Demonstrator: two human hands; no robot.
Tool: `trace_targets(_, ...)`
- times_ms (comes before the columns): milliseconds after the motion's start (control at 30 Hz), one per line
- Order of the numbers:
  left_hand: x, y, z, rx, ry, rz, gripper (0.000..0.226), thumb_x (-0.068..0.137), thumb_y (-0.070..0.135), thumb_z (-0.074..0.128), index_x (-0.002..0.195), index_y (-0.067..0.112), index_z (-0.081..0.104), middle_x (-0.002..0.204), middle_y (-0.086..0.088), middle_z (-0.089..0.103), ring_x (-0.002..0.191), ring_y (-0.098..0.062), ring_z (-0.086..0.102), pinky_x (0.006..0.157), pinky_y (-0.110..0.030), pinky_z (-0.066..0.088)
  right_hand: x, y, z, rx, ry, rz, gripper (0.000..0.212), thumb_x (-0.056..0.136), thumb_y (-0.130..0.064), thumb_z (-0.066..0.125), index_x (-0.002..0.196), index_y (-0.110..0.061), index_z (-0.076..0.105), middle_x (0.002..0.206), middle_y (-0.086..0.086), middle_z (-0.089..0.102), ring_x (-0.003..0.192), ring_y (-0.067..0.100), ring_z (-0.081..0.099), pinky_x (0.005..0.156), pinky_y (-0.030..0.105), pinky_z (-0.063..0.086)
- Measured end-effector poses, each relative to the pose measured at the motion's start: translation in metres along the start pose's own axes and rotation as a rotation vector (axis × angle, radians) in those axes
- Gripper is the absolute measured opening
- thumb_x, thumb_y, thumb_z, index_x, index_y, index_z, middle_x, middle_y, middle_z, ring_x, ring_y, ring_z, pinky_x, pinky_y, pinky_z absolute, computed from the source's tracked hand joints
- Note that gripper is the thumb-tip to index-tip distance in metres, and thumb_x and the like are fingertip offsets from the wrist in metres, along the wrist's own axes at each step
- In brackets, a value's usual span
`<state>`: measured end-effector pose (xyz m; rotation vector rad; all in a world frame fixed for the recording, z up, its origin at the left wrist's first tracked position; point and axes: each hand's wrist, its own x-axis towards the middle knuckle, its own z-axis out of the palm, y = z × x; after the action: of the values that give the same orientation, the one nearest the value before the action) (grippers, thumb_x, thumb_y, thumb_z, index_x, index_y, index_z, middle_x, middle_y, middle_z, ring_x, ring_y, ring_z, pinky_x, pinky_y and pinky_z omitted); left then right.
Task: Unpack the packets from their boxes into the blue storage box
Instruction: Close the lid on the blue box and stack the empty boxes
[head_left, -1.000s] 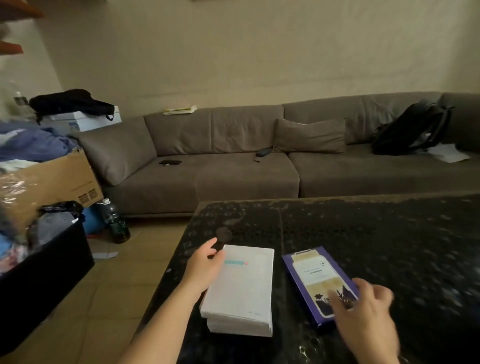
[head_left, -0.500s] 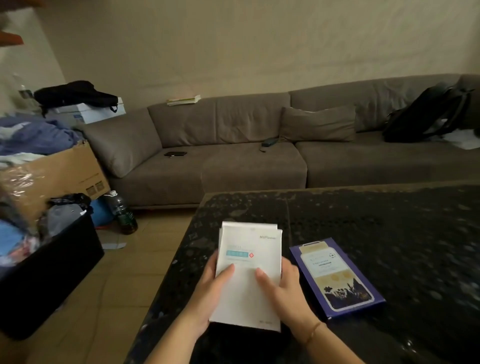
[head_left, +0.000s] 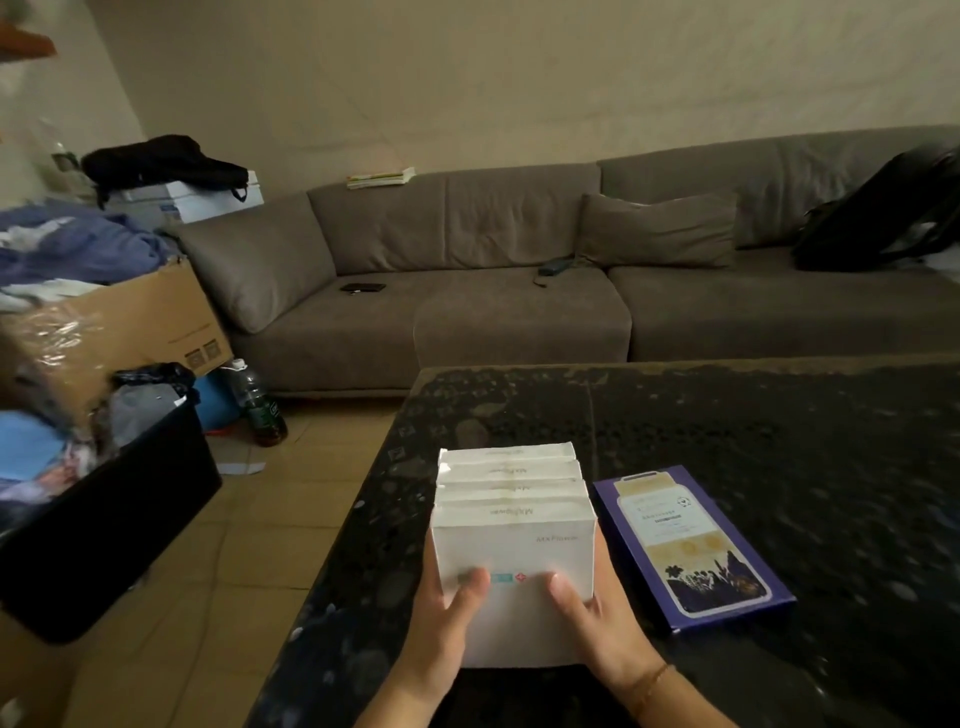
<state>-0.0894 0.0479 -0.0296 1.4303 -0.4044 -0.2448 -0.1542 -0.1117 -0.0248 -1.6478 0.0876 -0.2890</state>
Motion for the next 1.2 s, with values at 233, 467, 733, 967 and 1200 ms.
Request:
trace_targets(233, 0.002, 0.001, -0.007, 0.253, -0.034, 0.056, 0.111, 0.066, 0.078, 0.068, 0.143, 0.007, 0.032, 0.134, -0.004, 0.055, 0.120, -0.009, 0.059, 0.089, -0.023, 0.053, 0.001, 0.001, -0.006, -0.049, -0.044, -0.004, 0.093, 0.068, -0.076, 0.065, 0.145, -0.044, 0.022, 0.144, -0.020, 0.043, 0.129, 0.000, 0.046, 0.106, 0.036, 0.045)
trace_targets(467, 0.017, 0.023, 0.041, 0.110, 0.053, -0.024, 0.064, 0.084, 0.060, 0.064, 0.134, 0.024, 0.048, 0.120, -0.003, 0.069, 0.104, -0.014, 0.069, 0.084, -0.032, 0.057, -0.001, -0.042, -0.035, 0.015, 0.102, -0.049, 0.060, 0.083, -0.052, 0.068, 0.136, -0.046, 0.041, 0.128, -0.022, 0.058, 0.114, 0.000, 0.060, 0.085, 0.022, 0.055)
trace_targets(733, 0.067, 0.040, 0.151, 0.277, -0.231, -0.506, 0.076, 0.078, 0.085, 0.043, 0.132, 0.034, 0.056, 0.129, 0.010, 0.063, 0.113, -0.007, 0.058, 0.090, -0.025, 0.042, 0.030, -0.104, -0.167, -0.074, 0.183, 0.603, 0.035, 0.087, -0.044, 0.066, 0.100, -0.012, 0.067, 0.084, 0.012, 0.077, 0.076, 0.028, 0.072, 0.073, 0.038, 0.058)
trace_targets(967, 0.076, 0.013, 0.168, 0.457, -0.162, -0.707, 0.126, 0.042, 0.103, 0.029, 0.145, 0.032, 0.045, 0.149, 0.004, 0.047, 0.136, -0.021, 0.041, 0.115, -0.046, 0.028, 0.032, -0.069, -0.178, -0.062, 0.188, 0.700, 0.032, 0.091, -0.039, 0.064, 0.087, -0.008, 0.057, 0.079, 0.010, 0.070, 0.072, 0.024, 0.067, 0.060, 0.031, 0.051)
trace_targets(1200, 0.061, 0.019, 0.169, 0.095, -0.196, -0.631, 0.063, 0.090, 0.072, 0.038, 0.137, 0.033, 0.053, 0.123, 0.005, 0.068, 0.112, -0.014, 0.061, 0.108, -0.038, 0.040, 0.039, -0.062, -0.184, 0.038, 0.110, 0.723, 0.045, 0.090, -0.046, 0.063, 0.114, -0.008, 0.064, 0.086, 0.013, 0.077, 0.072, 0.025, 0.073, 0.064, 0.033, 0.058)
